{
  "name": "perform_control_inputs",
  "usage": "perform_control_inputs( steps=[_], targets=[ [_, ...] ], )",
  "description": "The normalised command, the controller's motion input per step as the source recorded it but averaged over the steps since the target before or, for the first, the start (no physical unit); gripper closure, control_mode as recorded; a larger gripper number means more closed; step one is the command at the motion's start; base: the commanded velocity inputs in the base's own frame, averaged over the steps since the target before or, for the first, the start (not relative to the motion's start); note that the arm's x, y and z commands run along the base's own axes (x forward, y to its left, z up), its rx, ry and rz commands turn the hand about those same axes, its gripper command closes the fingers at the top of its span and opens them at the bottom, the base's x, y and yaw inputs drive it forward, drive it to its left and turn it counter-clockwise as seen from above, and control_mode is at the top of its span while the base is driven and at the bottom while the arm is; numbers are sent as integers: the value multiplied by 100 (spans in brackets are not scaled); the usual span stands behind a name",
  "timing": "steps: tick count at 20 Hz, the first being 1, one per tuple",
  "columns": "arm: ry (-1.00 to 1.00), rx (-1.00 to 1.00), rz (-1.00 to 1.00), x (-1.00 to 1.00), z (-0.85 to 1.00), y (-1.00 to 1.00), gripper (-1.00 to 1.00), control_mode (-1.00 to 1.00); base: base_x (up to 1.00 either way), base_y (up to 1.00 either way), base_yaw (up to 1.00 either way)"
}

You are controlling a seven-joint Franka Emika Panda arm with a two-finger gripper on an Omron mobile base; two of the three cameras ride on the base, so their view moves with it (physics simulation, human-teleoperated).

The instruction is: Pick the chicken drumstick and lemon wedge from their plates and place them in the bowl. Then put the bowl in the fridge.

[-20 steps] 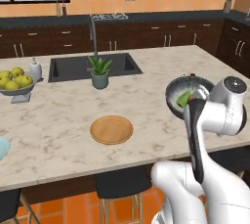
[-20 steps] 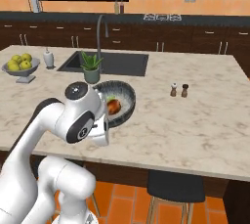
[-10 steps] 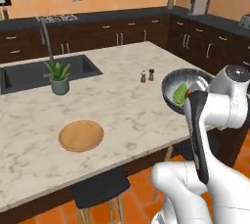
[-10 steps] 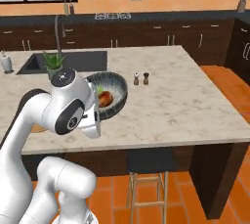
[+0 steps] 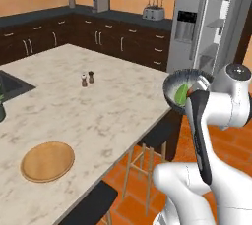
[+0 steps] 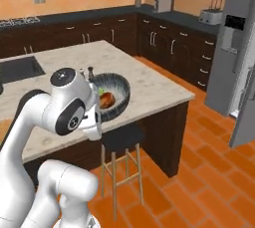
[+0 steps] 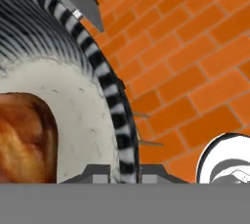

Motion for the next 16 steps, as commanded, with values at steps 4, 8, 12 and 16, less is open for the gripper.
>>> perform_control_inputs(
  steps=[4, 8, 12, 16],
  targets=[
    [0, 0, 0, 0, 0, 0, 100, 100, -84, -16, -60],
    [0, 0, 0, 0, 0, 0, 100, 100, -100, 11, -20],
    [0, 0, 0, 0, 0, 0, 100, 100, -100, 33, -7],
    [0, 0, 0, 0, 0, 0, 100, 100, -100, 41, -16]
  ],
)
